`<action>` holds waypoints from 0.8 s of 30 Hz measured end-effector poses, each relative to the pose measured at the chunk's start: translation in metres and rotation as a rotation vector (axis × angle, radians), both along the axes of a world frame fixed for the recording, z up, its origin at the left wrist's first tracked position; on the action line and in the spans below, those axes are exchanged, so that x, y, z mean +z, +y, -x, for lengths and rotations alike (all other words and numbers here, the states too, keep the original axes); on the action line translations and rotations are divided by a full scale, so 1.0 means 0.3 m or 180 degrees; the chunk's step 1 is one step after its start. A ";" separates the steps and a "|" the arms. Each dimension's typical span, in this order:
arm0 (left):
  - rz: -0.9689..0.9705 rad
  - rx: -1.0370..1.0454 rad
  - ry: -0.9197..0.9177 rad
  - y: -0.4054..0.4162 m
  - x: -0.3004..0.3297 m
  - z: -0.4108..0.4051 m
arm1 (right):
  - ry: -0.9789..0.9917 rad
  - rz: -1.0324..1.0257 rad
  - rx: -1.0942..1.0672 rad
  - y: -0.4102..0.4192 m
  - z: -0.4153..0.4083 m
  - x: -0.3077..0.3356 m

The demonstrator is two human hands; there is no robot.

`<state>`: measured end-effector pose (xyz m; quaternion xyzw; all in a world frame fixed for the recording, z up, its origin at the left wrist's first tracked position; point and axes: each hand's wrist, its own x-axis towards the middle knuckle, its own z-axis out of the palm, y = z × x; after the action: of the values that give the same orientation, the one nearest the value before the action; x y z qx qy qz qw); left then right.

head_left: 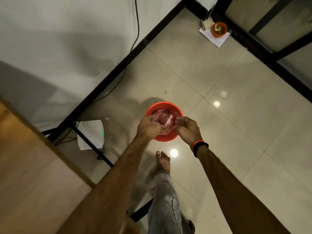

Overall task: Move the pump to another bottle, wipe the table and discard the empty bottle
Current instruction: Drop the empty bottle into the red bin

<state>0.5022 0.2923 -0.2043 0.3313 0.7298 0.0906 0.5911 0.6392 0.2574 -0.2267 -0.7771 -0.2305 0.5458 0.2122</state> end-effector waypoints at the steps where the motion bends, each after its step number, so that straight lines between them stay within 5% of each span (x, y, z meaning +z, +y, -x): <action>1: -0.0008 0.0097 -0.0053 -0.014 0.049 0.023 | -0.0024 -0.0066 0.0057 -0.007 0.016 0.053; 16: -0.1025 0.0904 -0.0243 -0.369 0.776 0.528 | 0.0110 -0.1282 0.0909 -0.216 0.508 0.812; 24: -0.1292 0.1780 -0.0130 -0.673 0.963 0.965 | 0.0305 -0.1429 0.2028 -0.357 0.951 0.918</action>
<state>0.2127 0.0905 0.0846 0.2275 0.7475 0.3990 0.4800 0.3539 0.1503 0.0487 -0.5745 -0.5637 0.5560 0.2073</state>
